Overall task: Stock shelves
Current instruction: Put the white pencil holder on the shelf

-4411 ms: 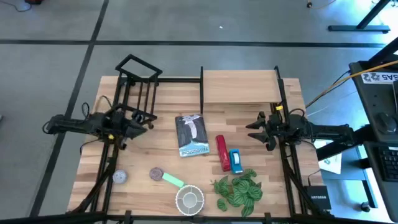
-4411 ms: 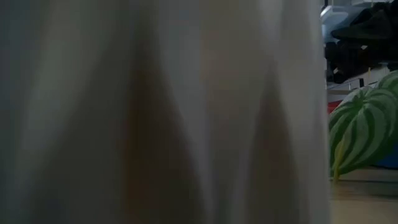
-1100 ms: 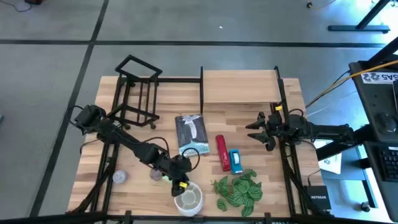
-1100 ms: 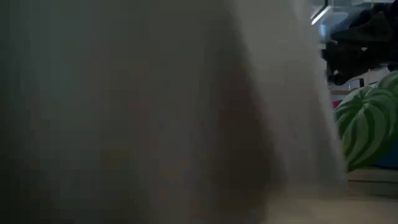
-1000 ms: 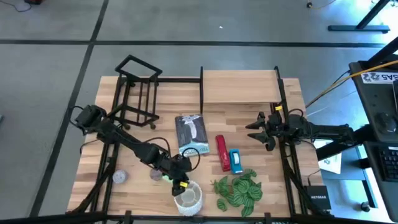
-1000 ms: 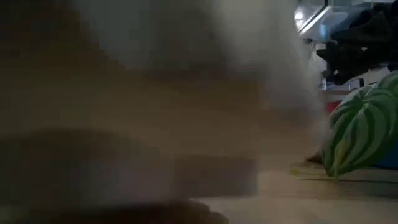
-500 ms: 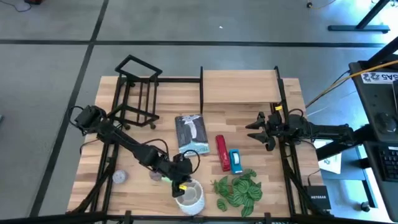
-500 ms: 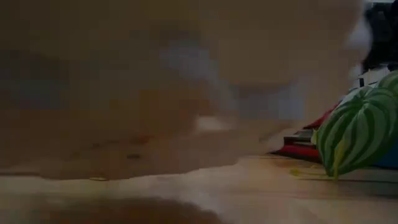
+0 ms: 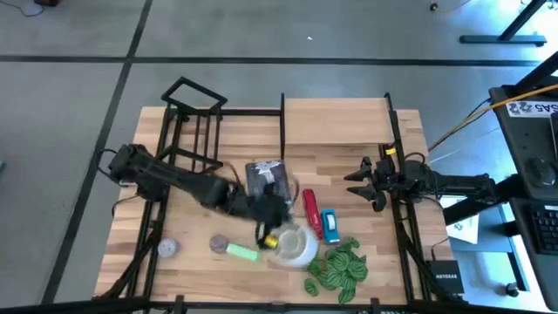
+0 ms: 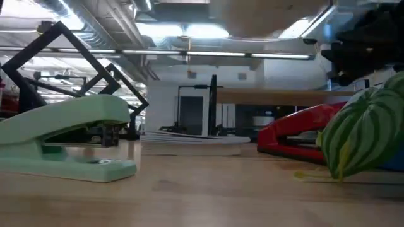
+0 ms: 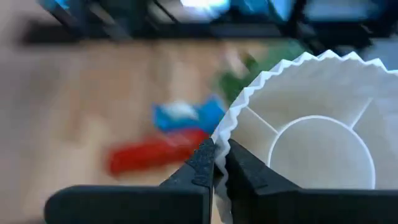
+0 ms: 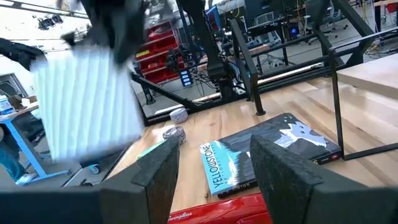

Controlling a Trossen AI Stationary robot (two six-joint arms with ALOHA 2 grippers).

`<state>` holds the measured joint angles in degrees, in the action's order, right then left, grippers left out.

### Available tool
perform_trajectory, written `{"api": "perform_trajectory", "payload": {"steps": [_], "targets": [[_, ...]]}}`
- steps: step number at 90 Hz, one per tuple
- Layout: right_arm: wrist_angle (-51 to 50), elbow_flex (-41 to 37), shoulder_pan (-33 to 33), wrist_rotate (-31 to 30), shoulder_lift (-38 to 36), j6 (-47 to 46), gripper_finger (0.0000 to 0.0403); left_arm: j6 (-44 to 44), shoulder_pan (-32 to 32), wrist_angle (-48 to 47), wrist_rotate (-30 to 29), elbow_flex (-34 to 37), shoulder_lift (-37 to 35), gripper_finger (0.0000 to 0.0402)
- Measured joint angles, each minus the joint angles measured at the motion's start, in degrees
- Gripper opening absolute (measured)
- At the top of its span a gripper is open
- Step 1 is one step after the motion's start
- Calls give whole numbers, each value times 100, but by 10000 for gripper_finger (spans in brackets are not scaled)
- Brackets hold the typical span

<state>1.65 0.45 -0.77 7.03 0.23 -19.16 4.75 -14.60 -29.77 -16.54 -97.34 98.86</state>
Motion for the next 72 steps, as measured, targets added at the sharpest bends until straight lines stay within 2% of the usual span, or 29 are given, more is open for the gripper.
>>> {"api": "perform_trajectory", "payload": {"steps": [21, 37, 55, 72], "targets": [[0, 0, 0, 0, 0, 2, 182, -1053, 1577, 172, 440, -1350, 128, 0], [0, 0, 0, 2, 0, 2, 182, -1100, 2635, 611, 1483, -1751, 675, 0], [-2, 0, 1, 1, 0, 2, 182, -1148, 3290, 598, 1658, -2654, 1603, 0], [-2, 0, 1, 0, 2, 2, 182, -1258, 3740, 212, 1798, -3704, 2438, 0]]}}
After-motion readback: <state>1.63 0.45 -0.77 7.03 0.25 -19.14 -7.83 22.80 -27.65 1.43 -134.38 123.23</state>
